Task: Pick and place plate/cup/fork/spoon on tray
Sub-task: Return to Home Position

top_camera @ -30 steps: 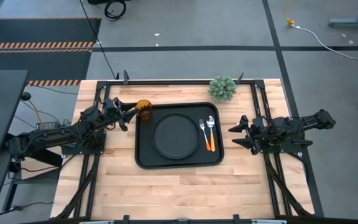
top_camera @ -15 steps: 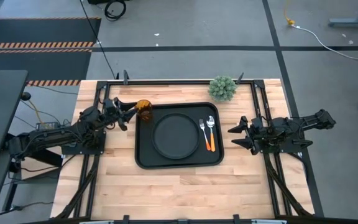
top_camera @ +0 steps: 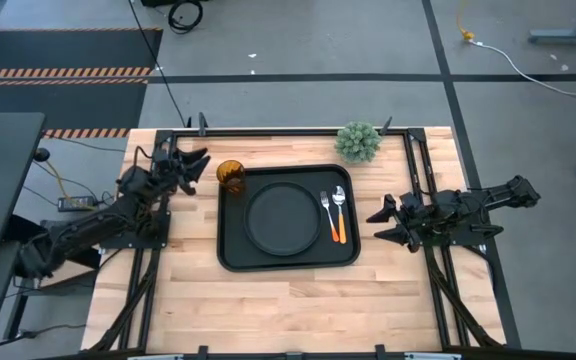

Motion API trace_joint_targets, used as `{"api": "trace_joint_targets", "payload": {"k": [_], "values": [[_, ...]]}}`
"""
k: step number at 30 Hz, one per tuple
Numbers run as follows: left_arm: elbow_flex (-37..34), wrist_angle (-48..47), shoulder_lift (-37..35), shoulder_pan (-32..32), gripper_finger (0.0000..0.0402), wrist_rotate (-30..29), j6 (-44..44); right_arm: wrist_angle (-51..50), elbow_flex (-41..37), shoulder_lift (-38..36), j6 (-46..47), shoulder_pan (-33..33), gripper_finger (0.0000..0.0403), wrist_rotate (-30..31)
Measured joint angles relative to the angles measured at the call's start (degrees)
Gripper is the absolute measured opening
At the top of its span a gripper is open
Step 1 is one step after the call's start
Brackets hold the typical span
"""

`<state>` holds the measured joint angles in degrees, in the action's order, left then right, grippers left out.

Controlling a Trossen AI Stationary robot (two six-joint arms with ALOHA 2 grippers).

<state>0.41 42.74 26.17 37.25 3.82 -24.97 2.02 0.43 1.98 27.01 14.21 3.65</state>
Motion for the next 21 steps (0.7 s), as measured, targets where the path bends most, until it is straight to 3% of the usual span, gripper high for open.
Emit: {"api": "trace_joint_targets", "payload": {"k": [4, 7, 14, 21], "values": [[0.0, -0.7, -1.8, 6.2, 0.0183, 11.6, -4.0, 0.3, 0.0, 0.0, 0.3, 0.0, 0.0268, -0.1], [0.0, 0.9, -3.9, 9.4, 0.0183, 16.8, -5.4, 1.4, 0.0, 0.0, -0.4, 0.0, 0.0268, 2.0], [0.0, 1.0, -9.3, 13.6, 0.0183, 18.1, -5.5, 3.1, 0.0, 0.0, -1.2, 0.0, 0.0268, 2.3], [0.0, -2.4, -11.7, 9.9, 0.0183, 19.4, -0.4, 3.0, 0.0, 0.0, -1.2, 0.0, 0.0268, 2.2]]}}
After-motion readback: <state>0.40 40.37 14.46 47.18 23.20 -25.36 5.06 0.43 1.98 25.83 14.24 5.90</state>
